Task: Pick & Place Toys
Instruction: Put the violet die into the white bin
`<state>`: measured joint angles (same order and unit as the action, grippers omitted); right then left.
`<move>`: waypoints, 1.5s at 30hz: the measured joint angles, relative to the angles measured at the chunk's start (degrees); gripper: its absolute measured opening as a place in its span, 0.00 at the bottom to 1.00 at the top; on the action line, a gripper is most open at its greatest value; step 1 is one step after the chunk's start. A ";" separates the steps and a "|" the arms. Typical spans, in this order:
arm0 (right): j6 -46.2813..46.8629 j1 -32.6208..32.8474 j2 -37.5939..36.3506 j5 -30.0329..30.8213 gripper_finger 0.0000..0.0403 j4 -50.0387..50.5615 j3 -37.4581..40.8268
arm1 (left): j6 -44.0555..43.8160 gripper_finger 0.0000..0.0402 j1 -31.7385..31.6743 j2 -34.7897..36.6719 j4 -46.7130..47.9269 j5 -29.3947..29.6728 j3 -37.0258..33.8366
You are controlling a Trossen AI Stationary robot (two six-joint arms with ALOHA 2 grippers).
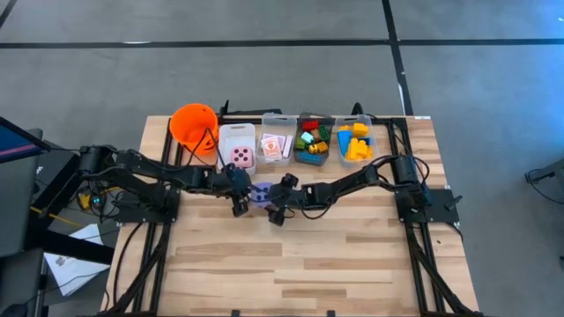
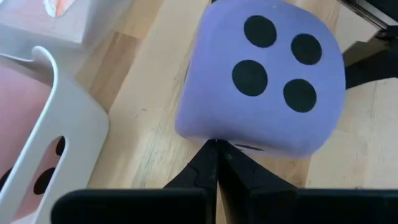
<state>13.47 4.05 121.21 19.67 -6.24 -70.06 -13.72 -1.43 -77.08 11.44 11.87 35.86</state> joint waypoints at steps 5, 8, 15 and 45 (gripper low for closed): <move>5.43 -0.06 0.00 -0.80 0.99 -0.17 0.00 | -0.01 0.00 0.00 0.00 -1.70 -0.04 0.00; 6.48 -0.11 0.01 -0.30 0.99 -0.86 0.05 | -0.03 0.00 0.00 0.01 -3.51 -1.41 0.00; 5.75 0.84 0.30 3.92 0.99 -4.27 0.33 | -0.04 0.00 0.11 0.22 -5.47 -2.31 0.02; 6.46 2.07 0.15 14.44 0.99 -23.60 0.17 | -0.02 0.00 2.05 13.33 -8.03 -3.53 0.17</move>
<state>19.93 6.13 121.36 34.11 -29.84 -69.89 -13.74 0.62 -63.75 3.41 8.35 36.03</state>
